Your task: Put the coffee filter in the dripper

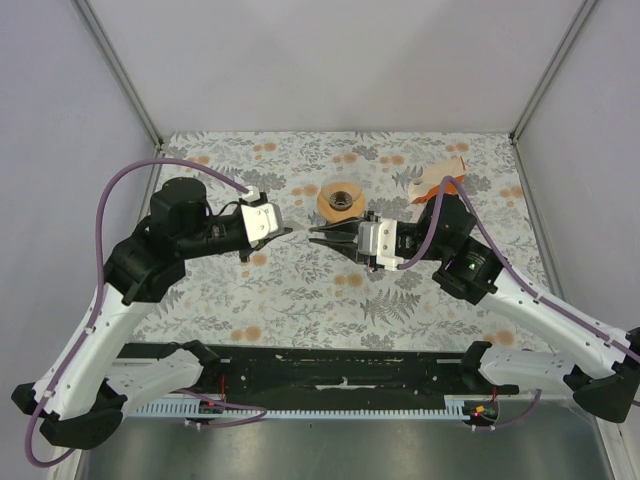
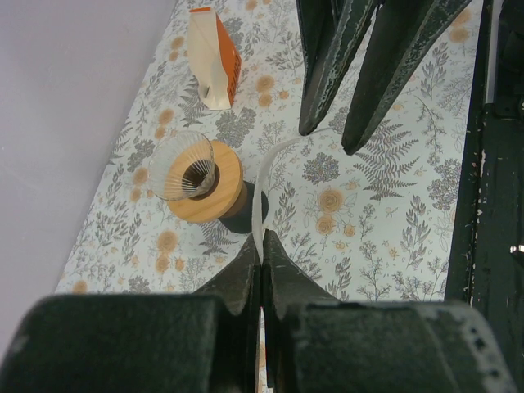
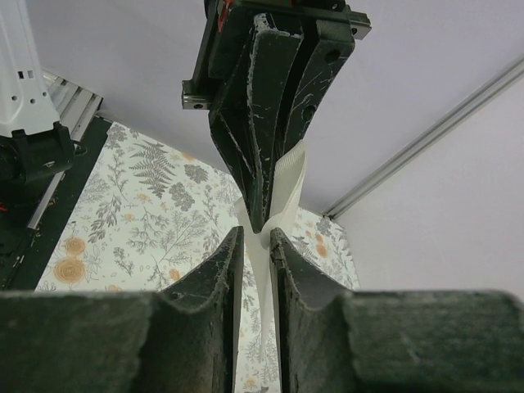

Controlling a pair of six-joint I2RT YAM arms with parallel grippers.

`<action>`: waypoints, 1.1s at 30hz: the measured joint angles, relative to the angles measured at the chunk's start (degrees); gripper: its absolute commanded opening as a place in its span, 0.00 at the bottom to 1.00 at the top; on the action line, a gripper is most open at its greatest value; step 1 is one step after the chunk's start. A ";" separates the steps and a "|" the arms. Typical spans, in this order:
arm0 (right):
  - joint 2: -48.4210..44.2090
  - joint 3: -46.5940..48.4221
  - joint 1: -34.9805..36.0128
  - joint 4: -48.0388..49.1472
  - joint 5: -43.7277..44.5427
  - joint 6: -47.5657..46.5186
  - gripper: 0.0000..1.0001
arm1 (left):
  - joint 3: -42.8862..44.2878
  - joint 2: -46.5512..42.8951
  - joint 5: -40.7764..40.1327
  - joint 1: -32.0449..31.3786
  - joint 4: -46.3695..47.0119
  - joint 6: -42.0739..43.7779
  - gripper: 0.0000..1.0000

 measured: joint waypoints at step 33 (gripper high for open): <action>-1.62 -2.01 0.48 4.33 4.48 -1.01 0.37 | 0.46 0.57 -0.07 0.00 -0.22 0.00 0.02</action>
